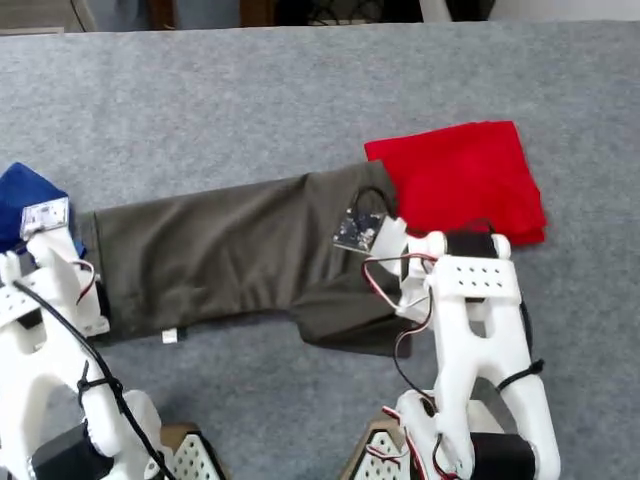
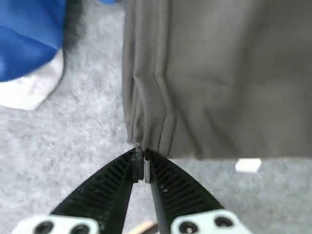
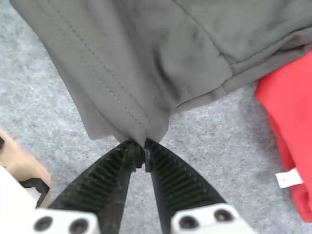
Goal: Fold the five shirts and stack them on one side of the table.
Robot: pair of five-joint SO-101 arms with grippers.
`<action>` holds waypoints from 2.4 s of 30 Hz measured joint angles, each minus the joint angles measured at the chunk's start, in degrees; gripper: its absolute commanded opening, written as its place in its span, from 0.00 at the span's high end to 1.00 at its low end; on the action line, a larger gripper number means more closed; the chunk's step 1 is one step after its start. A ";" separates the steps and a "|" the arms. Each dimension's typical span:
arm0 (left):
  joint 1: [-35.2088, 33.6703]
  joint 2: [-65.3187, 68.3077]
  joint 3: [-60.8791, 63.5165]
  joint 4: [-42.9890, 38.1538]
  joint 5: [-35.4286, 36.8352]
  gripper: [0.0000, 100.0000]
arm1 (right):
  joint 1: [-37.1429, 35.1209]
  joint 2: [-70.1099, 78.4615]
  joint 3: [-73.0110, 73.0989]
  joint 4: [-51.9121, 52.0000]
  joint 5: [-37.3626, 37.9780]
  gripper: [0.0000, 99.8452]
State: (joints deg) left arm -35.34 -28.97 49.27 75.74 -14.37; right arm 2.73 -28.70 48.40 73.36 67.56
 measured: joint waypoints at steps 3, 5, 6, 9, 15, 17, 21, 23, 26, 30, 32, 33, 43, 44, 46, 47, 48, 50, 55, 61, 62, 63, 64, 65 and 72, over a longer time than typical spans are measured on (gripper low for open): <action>0.00 0.00 -0.44 1.93 0.00 0.85 | 0.00 0.00 -0.35 0.18 -0.44 0.99; -1.93 0.00 -0.44 1.93 0.00 0.80 | 0.00 0.00 -0.44 0.35 -0.44 0.99; -3.43 0.00 -0.44 1.85 0.00 0.78 | 0.00 0.00 -0.53 0.35 -0.44 0.99; -8.00 0.00 -0.44 1.41 0.00 0.77 | 0.00 0.00 -0.53 0.35 -0.44 0.99; -10.46 0.09 0.97 0.09 0.00 0.77 | 0.00 0.00 -0.53 0.35 -0.44 0.99; -8.18 0.09 3.08 -1.14 0.00 0.77 | 0.00 0.00 -0.53 0.35 -0.44 0.99; -2.73 0.09 7.74 -5.36 1.05 0.78 | 0.00 0.00 -0.53 0.35 -0.44 0.99; -2.55 0.09 9.23 -7.91 3.78 0.85 | 0.00 0.00 -0.53 0.35 -0.44 0.99; -2.37 0.09 9.32 -10.02 6.24 0.97 | 0.00 0.00 -0.53 0.35 -0.44 0.99; -2.37 0.09 9.32 -10.29 6.68 0.97 | 0.00 0.00 -0.53 0.35 -0.44 0.99; -2.29 0.09 9.32 -10.29 6.68 0.97 | 0.00 0.00 -0.53 0.35 -0.44 0.99; -2.29 0.09 9.32 -10.29 6.68 0.97 | 0.00 0.00 -0.53 0.35 -0.44 0.99; -2.11 0.09 9.05 -8.53 5.45 0.95 | 0.00 0.00 -0.53 0.35 -0.44 0.99; -2.11 0.09 8.70 -7.47 4.22 0.92 | 0.00 0.00 -0.53 0.35 -0.44 0.99; -2.37 0.00 8.35 -6.51 2.37 0.88 | 0.00 0.00 -0.53 0.35 -0.44 0.99; -3.16 0.00 8.35 -5.80 1.76 0.86 | 0.00 0.00 -0.53 0.35 -0.44 0.99; -4.13 0.00 8.26 -5.80 1.67 0.85 | 0.00 0.00 -0.53 0.35 -0.44 0.99; -6.59 0.00 8.18 -5.98 0.53 0.83 | 0.00 0.00 -0.53 0.35 -0.44 0.99; -8.79 0.00 8.18 -7.82 -0.97 0.81 | 0.00 0.00 -0.53 0.35 -0.44 0.99; -7.74 0.09 10.20 -11.60 -0.97 0.83 | 0.00 0.00 -0.53 0.35 -0.44 0.99; -7.12 0.09 10.37 -11.60 -0.97 0.85 | 0.00 0.00 -0.53 0.35 -0.44 0.99; -6.33 0.09 10.73 -11.60 -0.97 0.87 | 0.00 0.00 -0.53 0.35 -0.44 0.99; -5.63 0.09 11.25 -11.87 -0.97 0.90 | 0.00 0.00 -0.53 0.35 -0.44 0.99; -4.75 0.09 11.78 -11.87 -0.97 0.92 | 0.00 0.00 -0.53 0.35 -0.44 0.99; -2.99 0.09 11.96 -11.69 -1.14 0.96 | 0.00 0.00 -0.53 0.35 -0.44 0.99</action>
State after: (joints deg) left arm -38.33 -28.88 61.23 64.04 -15.52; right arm 2.73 -28.70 47.87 73.71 67.12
